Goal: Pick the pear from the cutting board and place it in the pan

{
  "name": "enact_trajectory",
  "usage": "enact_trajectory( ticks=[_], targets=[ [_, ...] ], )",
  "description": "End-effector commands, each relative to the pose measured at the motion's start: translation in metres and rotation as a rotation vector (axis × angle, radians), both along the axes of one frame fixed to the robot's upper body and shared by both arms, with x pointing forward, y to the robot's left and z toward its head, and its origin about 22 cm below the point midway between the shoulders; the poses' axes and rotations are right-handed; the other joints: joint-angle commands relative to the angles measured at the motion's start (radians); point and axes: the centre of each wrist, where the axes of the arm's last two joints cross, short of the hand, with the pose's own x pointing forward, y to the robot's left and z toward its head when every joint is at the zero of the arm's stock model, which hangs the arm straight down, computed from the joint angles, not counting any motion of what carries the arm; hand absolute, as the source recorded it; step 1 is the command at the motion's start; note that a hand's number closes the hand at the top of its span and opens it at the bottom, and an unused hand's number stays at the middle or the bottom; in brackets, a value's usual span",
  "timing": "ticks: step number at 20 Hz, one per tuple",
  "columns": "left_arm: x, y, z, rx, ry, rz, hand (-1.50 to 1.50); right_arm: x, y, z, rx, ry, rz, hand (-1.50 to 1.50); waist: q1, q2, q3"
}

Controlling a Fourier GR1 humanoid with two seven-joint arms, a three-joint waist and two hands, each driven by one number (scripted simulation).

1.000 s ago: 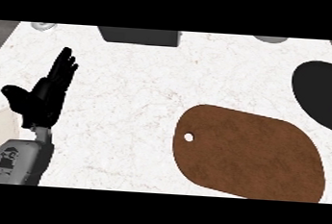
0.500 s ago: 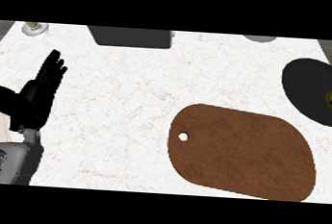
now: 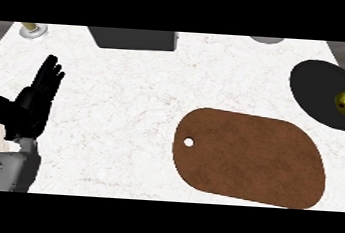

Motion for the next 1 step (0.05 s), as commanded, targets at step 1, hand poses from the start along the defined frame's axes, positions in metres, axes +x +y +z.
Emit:
enact_trajectory(
  ticks=[1],
  targets=[
    [-0.0095, -0.0142, 0.0011, -0.004, -0.007, -0.015, 0.0, -0.0062, 0.0139, 0.0131, -0.025, 0.005, -0.025, -1.5, 0.007, 0.001, 0.0]
  ],
)
